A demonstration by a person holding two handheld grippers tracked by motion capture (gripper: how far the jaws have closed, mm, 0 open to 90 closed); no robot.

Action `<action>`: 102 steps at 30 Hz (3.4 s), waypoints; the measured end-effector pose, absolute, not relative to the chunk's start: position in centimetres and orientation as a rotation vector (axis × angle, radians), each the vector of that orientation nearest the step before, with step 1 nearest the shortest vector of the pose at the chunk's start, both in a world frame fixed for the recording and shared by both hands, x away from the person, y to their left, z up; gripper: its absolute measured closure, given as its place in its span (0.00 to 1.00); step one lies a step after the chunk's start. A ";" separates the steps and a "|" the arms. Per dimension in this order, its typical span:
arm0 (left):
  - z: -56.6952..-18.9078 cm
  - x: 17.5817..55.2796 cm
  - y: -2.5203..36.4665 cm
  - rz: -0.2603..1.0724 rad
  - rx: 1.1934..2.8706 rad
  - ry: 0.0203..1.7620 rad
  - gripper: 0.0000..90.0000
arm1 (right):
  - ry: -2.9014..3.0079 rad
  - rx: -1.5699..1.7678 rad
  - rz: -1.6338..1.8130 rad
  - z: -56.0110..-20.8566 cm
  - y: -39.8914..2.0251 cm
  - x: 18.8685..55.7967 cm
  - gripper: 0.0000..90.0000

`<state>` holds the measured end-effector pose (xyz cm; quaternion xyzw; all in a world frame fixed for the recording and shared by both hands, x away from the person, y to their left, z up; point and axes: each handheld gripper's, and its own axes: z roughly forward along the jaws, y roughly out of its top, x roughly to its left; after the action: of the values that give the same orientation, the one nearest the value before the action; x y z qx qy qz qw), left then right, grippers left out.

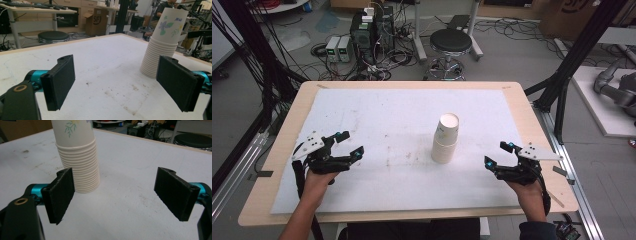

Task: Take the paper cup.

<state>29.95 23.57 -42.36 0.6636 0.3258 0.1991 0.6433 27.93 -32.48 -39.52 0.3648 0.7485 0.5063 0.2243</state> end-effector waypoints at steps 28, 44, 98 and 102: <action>-40.7 29.7 21.8 0.377 1.535 0.661 0.17 | 2.120 1.020 1.387 -39.1 -31.9 27.9 0.19; -36.1 32.3 16.6 0.226 1.603 0.525 0.17 | 2.153 1.015 1.375 -39.4 -31.9 27.8 0.19; -29.2 39.1 2.1 0.119 1.715 0.319 0.38 | 2.228 0.994 1.414 -39.7 -30.8 28.0 0.19; -27.9 38.9 3.0 0.125 1.670 0.326 0.38 | 2.226 0.986 1.412 -39.6 -30.8 27.9 0.19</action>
<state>38.87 3.03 -27.94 0.7373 0.1441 0.0550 0.6577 27.90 -30.76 -39.64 0.3456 0.7803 0.4951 0.1628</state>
